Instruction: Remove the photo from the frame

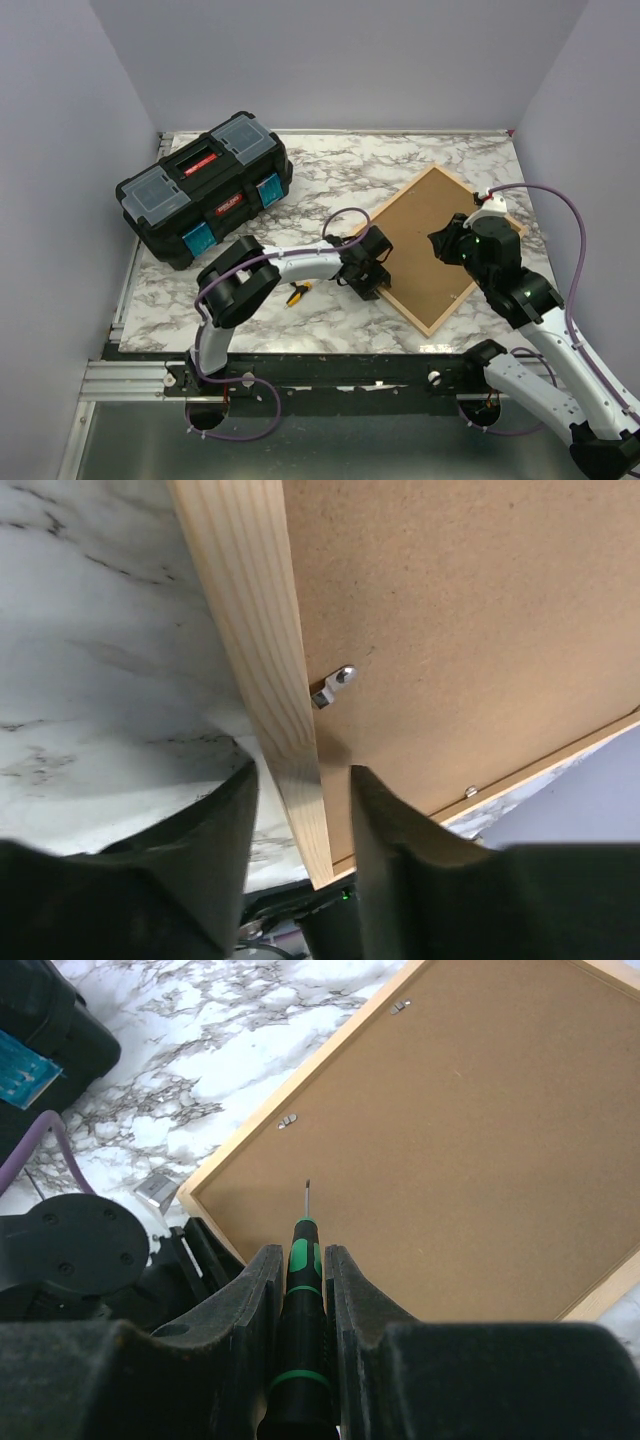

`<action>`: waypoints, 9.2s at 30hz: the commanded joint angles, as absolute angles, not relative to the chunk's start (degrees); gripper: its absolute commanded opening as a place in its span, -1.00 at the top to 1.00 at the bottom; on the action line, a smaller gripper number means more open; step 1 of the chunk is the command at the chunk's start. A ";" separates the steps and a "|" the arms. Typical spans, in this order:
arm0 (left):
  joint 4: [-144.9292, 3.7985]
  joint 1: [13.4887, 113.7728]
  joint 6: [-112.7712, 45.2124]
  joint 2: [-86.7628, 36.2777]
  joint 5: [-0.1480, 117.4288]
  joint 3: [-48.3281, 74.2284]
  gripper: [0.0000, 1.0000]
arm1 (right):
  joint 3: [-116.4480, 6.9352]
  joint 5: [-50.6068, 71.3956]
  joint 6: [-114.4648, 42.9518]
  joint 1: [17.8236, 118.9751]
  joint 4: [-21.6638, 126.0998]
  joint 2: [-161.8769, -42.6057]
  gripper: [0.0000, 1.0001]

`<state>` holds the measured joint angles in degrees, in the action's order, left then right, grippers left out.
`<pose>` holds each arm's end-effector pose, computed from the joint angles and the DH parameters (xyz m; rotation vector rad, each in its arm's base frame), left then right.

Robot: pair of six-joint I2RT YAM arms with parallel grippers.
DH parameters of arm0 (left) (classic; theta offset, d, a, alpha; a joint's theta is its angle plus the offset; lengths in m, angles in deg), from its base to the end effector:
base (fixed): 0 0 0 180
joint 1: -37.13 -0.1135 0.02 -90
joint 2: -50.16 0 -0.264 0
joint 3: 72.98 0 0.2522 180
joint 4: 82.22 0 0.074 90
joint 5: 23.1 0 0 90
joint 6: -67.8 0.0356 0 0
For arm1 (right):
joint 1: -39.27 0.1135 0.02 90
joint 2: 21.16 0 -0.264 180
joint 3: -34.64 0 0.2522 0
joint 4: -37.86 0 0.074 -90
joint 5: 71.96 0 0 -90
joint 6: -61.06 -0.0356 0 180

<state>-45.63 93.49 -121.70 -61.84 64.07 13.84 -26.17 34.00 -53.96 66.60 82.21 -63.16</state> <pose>0.2195 -0.3331 0.1544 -1.0832 2.7907 -0.7516 0.1468 0.0649 0.3248 0.1366 2.0066 0.3051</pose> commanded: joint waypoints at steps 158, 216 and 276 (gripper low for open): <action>-45.70 94.88 -140.57 -49.99 55.19 -4.42 -0.52 | -24.13 53.16 -59.87 84.83 83.36 -62.30 0.99; -19.56 70.57 -47.91 -79.43 61.69 61.37 1.00 | -23.88 47.22 -59.44 84.89 81.47 -64.98 0.99; -36.31 61.83 -41.32 -30.65 52.60 22.92 -0.35 | -45.32 53.30 -60.72 84.91 59.02 -117.24 0.99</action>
<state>-35.05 61.86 -42.06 -31.18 54.02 21.66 -42.87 49.59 -61.85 84.66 58.54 -115.05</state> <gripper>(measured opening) 0.675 0.256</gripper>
